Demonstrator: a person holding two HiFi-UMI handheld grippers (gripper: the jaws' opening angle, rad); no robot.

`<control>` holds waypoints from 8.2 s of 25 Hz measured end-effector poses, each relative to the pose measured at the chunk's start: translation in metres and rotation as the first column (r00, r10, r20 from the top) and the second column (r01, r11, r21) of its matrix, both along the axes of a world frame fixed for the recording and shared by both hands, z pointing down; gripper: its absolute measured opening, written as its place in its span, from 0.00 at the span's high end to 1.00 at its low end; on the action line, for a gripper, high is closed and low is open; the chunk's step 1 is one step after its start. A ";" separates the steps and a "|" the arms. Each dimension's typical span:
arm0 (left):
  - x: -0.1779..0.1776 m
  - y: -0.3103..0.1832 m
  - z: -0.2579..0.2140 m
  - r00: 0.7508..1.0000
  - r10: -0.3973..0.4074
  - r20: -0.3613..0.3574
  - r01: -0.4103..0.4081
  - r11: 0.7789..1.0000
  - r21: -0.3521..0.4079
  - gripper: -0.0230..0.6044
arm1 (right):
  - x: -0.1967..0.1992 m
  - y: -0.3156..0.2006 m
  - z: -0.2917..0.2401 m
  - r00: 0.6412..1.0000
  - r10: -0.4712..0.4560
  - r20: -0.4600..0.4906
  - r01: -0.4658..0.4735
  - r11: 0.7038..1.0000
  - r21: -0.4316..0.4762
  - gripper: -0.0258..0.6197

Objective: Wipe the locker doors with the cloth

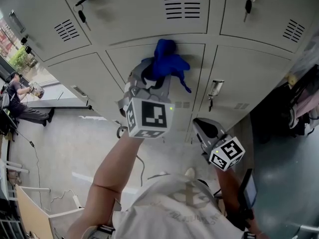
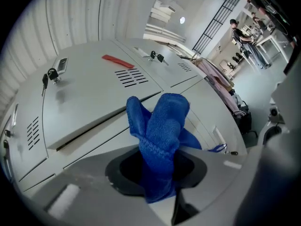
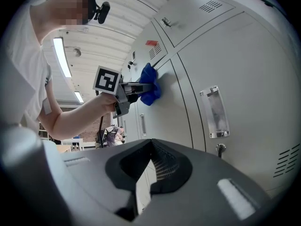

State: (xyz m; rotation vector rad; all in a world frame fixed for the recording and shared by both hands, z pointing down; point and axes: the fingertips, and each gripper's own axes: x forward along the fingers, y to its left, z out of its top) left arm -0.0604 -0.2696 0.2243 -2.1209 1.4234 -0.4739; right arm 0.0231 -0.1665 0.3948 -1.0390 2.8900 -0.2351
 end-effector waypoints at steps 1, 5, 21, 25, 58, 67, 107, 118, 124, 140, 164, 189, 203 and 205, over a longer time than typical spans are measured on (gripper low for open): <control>-0.003 0.000 0.000 1.000 -0.004 -0.002 0.004 1.000 0.001 0.77 | -0.002 0.000 0.000 1.000 -0.004 0.005 0.004 1.000 -0.004 0.95; -0.018 -0.001 0.003 1.000 -0.022 -0.016 0.022 1.000 0.005 0.77 | -0.010 -0.002 0.000 1.000 -0.021 -0.002 0.021 1.000 -0.004 0.95; -0.115 -0.007 0.038 0.989 -0.142 -0.052 0.139 0.989 -0.042 0.77 | -0.033 -0.001 0.000 0.998 -0.056 -0.025 0.056 0.998 -0.007 0.95; -0.138 -0.008 0.045 0.983 -0.179 -0.030 0.178 0.983 -0.036 0.77 | -0.032 0.000 0.001 0.998 -0.050 -0.029 0.050 0.999 -0.013 0.95; -0.128 -0.008 0.056 0.938 -0.195 -0.285 0.172 0.980 -0.103 0.77 | -0.028 -0.006 -0.006 0.998 0.004 -0.055 -0.003 1.000 0.017 0.95; -0.089 -0.005 0.049 0.957 -0.124 -0.262 0.106 0.991 -0.082 0.77 | -0.023 -0.006 -0.004 0.999 0.009 -0.044 -0.009 1.000 0.011 0.95; 0.085 0.004 0.055 0.974 0.160 -0.159 -0.177 0.980 -0.096 0.77 | 0.049 0.001 0.001 0.996 0.084 -0.034 -0.084 0.996 0.000 0.95; 0.125 0.007 0.078 0.959 0.242 -0.149 -0.265 0.951 -0.160 0.77 | 0.060 0.002 0.006 0.996 0.081 -0.031 -0.081 0.997 -0.014 0.95; 0.137 0.018 0.078 0.949 0.294 -0.109 -0.308 0.941 -0.142 0.77 | 0.057 0.000 0.008 0.997 0.076 -0.019 -0.076 0.997 -0.019 0.95; 0.075 0.004 0.090 0.964 0.207 -0.168 -0.237 0.953 -0.189 0.77 | 0.030 -0.002 0.008 0.999 0.038 -0.015 -0.038 0.999 -0.024 0.95; -0.053 -0.004 0.092 0.970 0.030 -0.240 -0.084 0.972 -0.218 0.77 | -0.037 -0.001 0.009 0.999 -0.029 -0.031 0.028 0.999 -0.032 0.95; -0.157 -0.003 0.114 0.918 -0.213 -0.335 0.119 0.953 -0.279 0.77 | -0.054 0.004 0.013 0.998 -0.036 -0.048 0.034 0.998 -0.045 0.95; -0.119 -0.006 0.130 0.916 -0.209 -0.343 0.124 0.959 -0.253 0.77 | -0.035 0.002 0.016 0.999 -0.015 -0.039 0.013 0.999 -0.050 0.95; -0.108 -0.006 0.129 0.924 -0.185 -0.335 0.102 0.963 -0.250 0.77 | -0.033 0.002 0.016 0.999 -0.014 -0.042 0.012 0.999 -0.047 0.95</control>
